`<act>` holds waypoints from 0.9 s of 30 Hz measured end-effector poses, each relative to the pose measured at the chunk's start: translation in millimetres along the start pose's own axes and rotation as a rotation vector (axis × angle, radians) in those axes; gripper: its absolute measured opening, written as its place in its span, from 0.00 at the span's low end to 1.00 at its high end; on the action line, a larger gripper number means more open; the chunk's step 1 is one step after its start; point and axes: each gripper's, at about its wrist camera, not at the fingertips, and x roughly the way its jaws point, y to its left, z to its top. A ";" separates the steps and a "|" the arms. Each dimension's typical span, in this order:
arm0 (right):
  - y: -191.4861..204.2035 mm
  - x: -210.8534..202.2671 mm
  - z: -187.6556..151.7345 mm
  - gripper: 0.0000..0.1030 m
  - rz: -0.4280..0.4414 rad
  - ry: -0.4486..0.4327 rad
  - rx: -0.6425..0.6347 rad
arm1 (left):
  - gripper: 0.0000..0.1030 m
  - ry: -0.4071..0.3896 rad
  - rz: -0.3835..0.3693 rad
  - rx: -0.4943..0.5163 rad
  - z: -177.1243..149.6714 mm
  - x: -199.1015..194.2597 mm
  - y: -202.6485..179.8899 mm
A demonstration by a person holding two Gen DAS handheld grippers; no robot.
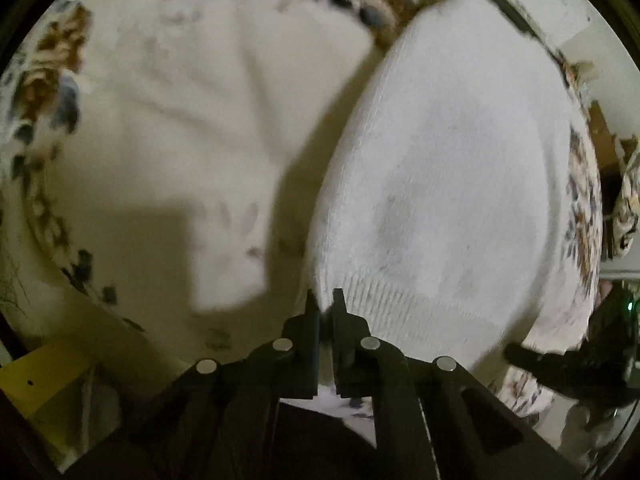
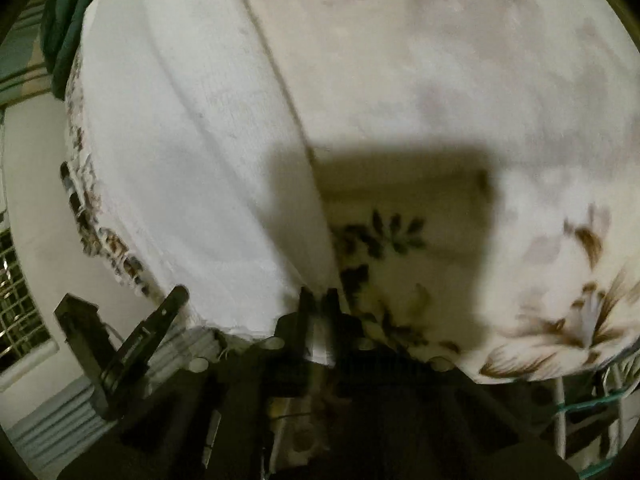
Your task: Fold small clothes
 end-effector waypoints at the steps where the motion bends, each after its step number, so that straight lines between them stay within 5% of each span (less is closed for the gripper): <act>1: 0.9 -0.7 -4.9 0.04 -0.022 -0.024 -0.010 | 0.03 -0.019 -0.012 -0.007 -1.9 -7.0 1.0; 10: 3.9 -6.2 -40.9 0.02 -0.101 -0.035 -0.014 | 0.03 -0.003 -0.008 0.008 -11.4 -16.7 25.5; 16: 20.7 23.2 -29.0 0.04 -0.156 0.012 -0.079 | 0.07 0.063 -0.079 -0.004 2.5 -1.4 39.0; 19: 21.2 21.9 -20.8 0.20 -0.116 0.039 -0.090 | 0.26 0.034 -0.152 -0.021 4.7 -15.2 40.5; 21: 15.6 14.0 -20.7 0.53 -0.061 0.042 -0.082 | 0.53 0.016 -0.192 -0.018 5.5 -16.7 40.8; 27: -1.3 19.1 -20.6 0.59 0.054 0.050 -0.014 | 0.54 0.092 -0.273 -0.027 12.7 26.0 34.0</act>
